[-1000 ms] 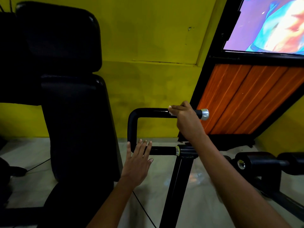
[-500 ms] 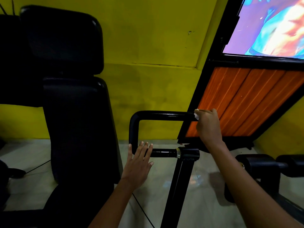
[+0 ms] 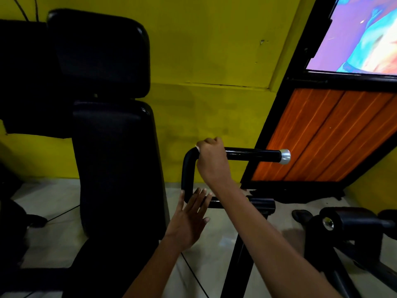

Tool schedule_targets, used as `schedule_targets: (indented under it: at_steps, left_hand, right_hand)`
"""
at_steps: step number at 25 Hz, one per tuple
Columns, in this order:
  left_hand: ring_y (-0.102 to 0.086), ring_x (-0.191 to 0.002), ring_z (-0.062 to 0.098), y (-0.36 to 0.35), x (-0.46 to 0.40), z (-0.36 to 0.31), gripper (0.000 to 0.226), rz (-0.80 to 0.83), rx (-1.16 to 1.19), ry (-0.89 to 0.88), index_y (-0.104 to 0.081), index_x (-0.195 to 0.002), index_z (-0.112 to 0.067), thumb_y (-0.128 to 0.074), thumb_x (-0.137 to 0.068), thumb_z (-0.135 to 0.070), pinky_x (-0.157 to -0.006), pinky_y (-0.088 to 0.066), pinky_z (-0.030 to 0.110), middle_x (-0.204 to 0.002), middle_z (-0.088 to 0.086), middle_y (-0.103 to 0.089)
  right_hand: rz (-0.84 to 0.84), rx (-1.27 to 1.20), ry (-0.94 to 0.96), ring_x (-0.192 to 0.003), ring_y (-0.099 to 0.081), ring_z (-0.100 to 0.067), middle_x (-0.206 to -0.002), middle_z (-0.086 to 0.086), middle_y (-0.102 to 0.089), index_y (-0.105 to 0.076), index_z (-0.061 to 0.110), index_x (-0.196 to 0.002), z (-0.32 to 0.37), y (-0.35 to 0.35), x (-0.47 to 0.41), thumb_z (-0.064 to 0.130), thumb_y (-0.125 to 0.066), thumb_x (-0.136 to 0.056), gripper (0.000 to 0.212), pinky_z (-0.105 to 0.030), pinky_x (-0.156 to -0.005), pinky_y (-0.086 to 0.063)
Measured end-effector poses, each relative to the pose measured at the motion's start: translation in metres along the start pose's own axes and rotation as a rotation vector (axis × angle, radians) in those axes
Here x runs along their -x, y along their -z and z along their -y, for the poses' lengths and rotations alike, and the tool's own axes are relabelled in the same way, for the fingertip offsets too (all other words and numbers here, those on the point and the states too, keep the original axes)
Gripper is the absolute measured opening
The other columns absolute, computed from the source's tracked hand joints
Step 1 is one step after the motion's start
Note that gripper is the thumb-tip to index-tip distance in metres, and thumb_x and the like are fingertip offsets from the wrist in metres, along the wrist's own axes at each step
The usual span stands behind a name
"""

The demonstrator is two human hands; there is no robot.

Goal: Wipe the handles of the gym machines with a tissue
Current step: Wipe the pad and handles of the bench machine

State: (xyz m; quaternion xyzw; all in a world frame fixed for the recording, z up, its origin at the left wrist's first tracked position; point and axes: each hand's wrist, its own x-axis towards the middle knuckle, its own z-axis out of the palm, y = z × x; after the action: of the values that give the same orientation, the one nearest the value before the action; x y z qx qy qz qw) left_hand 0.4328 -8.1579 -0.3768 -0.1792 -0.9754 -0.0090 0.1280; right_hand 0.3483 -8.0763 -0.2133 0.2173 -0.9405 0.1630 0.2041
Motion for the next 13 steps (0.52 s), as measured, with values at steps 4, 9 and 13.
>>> schedule_targets:
  at_steps: [4, 9, 13]
  left_hand:
    - [-0.026, -0.144, 0.024, 0.002, 0.0, 0.002, 0.064, 0.034, 0.003, 0.01, -0.021, -0.15, -0.011, -0.03, -0.096, -0.043, -0.114, -0.002, 0.054, -0.154, 0.008, -0.031]
    - [-0.021, -0.145, 0.023, 0.004, 0.002, 0.005, 0.067, 0.054, -0.048, 0.007, -0.016, -0.152, -0.011, -0.025, -0.094, -0.045, -0.115, -0.003, 0.055, -0.158, 0.009, -0.022]
    - [-0.017, -0.146, 0.023, 0.007, 0.006, 0.015, 0.069, 0.061, -0.111, -0.063, -0.015, -0.152, -0.01, -0.032, -0.096, -0.046, -0.114, -0.009, 0.054, -0.159, 0.009, -0.017]
  right_hand:
    - [-0.006, 0.004, 0.116, -0.086, -0.05, -0.029, -0.091, -0.009, -0.068, -0.07, 0.009, -0.096, -0.019, 0.0, -0.008, -0.007, -0.056, -0.082, 0.026, -0.034, -0.065, -0.038]
    - [0.23, -0.158, 0.147, -0.093, -0.061, -0.03, -0.104, -0.011, -0.066, -0.067, 0.009, -0.103, -0.031, 0.005, -0.033, -0.009, -0.054, -0.083, 0.029, -0.043, -0.076, -0.051]
    - [0.356, -0.08, 0.222, -0.092, -0.061, -0.031, -0.102, -0.013, -0.067, -0.068, 0.008, -0.099, -0.042, 0.01, -0.039, -0.011, -0.05, -0.079, 0.033, -0.039, -0.072, -0.05]
